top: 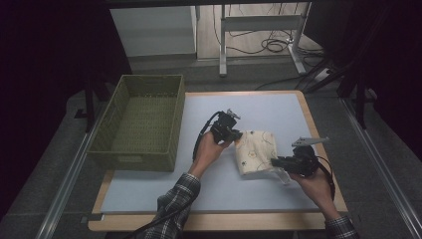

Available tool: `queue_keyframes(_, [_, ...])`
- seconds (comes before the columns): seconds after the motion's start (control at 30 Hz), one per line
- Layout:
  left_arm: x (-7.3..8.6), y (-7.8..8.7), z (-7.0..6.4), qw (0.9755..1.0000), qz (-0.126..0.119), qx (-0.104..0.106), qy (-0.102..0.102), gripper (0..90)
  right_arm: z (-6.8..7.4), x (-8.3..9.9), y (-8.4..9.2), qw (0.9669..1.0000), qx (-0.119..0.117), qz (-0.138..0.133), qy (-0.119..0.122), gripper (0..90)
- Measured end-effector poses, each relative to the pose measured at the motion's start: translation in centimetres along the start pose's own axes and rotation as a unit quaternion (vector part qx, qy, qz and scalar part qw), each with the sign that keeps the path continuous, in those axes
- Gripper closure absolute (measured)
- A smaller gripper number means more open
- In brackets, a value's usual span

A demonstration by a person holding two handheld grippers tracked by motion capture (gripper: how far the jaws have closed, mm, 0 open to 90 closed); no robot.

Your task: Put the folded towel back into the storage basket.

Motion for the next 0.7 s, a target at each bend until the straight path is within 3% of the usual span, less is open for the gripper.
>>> queue_keyframes(0.7, [-0.2,7.5,3.0,0.9991,0.018,-0.038,0.003,82.3,3.5,-5.1,-1.9,0.9986,-0.035,-0.001,0.04,81.0])
Point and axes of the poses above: each handheld gripper's, and its own axes: y roughly backward along the jaws, x roughly out of its underside, z roughly to its left, the point moved 1 cm from there along -y, roughly forward along the jaws, and after that the axes turned 3 degrees about -y, right-handed, at the moved point
